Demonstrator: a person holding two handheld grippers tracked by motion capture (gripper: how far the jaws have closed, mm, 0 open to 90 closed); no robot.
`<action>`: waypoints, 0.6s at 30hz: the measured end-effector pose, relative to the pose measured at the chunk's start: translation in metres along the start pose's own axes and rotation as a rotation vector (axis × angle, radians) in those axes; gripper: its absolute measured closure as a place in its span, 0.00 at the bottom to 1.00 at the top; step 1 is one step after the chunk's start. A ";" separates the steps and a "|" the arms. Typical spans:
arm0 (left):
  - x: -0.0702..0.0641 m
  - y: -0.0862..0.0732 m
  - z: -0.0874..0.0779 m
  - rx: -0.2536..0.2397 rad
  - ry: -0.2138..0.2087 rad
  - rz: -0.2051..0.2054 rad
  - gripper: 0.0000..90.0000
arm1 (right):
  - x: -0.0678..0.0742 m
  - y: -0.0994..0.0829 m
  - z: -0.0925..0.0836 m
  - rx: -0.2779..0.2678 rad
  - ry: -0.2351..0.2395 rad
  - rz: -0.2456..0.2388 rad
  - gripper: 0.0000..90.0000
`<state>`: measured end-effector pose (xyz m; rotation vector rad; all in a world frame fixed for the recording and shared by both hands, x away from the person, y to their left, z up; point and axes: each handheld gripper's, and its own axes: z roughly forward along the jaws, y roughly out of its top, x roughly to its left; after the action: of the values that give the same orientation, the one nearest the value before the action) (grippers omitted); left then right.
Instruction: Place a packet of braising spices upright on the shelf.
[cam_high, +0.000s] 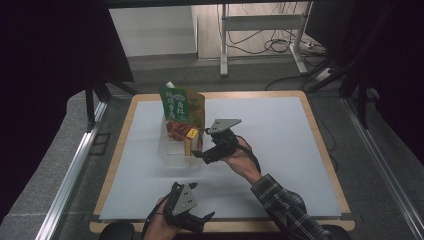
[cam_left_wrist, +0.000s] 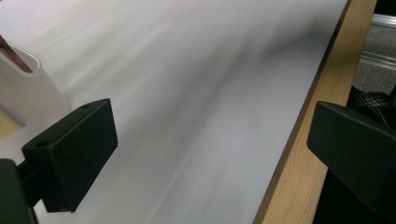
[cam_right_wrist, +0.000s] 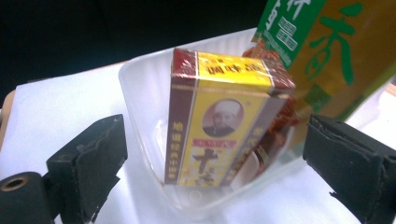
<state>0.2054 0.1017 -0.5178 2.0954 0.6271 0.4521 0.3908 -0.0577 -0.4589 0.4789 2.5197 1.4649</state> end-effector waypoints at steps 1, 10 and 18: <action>0.000 0.000 0.000 0.000 0.001 -0.001 0.02 | 0.000 -0.001 -0.002 0.006 -0.006 -0.001 0.07; 0.001 0.000 0.000 0.004 0.006 -0.008 0.02 | -0.007 -0.010 -0.025 0.047 -0.049 0.019 0.04; 0.001 -0.001 0.001 0.013 0.006 -0.005 0.02 | -0.010 -0.020 -0.043 0.070 -0.068 0.048 0.02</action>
<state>0.2066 0.1022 -0.5187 2.1046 0.6403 0.4533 0.3825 -0.1055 -0.4551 0.5946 2.5298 1.3557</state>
